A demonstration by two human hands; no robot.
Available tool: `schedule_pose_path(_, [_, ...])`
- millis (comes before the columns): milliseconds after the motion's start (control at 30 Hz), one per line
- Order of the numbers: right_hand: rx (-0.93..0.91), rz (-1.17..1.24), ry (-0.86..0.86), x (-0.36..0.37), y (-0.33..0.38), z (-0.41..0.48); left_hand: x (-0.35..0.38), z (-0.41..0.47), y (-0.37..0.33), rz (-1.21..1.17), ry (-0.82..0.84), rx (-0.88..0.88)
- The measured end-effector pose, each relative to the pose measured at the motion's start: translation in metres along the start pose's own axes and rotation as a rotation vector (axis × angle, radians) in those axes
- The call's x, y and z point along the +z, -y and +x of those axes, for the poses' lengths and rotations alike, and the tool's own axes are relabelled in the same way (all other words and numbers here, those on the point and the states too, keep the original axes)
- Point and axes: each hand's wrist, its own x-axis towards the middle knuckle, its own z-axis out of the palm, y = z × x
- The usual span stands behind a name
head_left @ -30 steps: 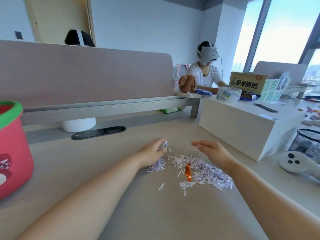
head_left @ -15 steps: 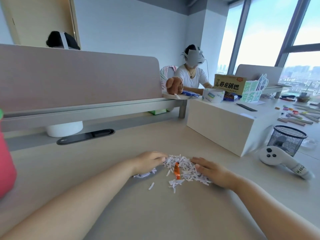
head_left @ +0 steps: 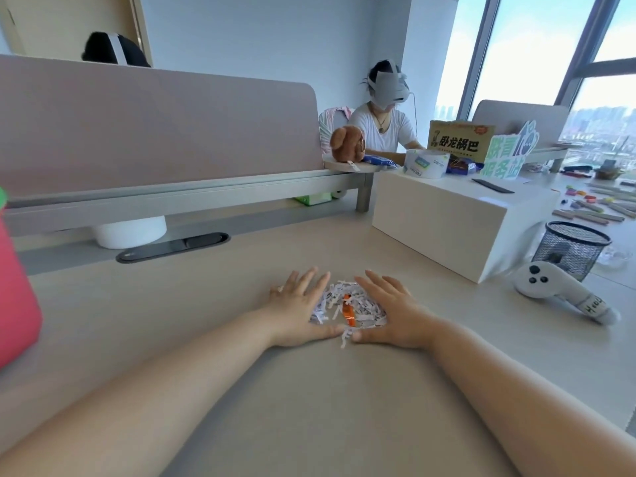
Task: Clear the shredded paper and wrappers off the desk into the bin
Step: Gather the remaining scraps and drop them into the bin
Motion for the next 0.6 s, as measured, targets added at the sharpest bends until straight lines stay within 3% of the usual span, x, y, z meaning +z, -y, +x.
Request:
schedule_pose_path(267, [-0.142,-0.054,-0.19,0.003,-0.004,0.022,0.007,0.021,0.004,-0.013,-0.28,0.106])
schedule_pose_path(600, [-0.111,-0.165,-0.202,0.005,0.018,0.006,0.001,0.0,-0.014,0.013,-0.309,0.015])
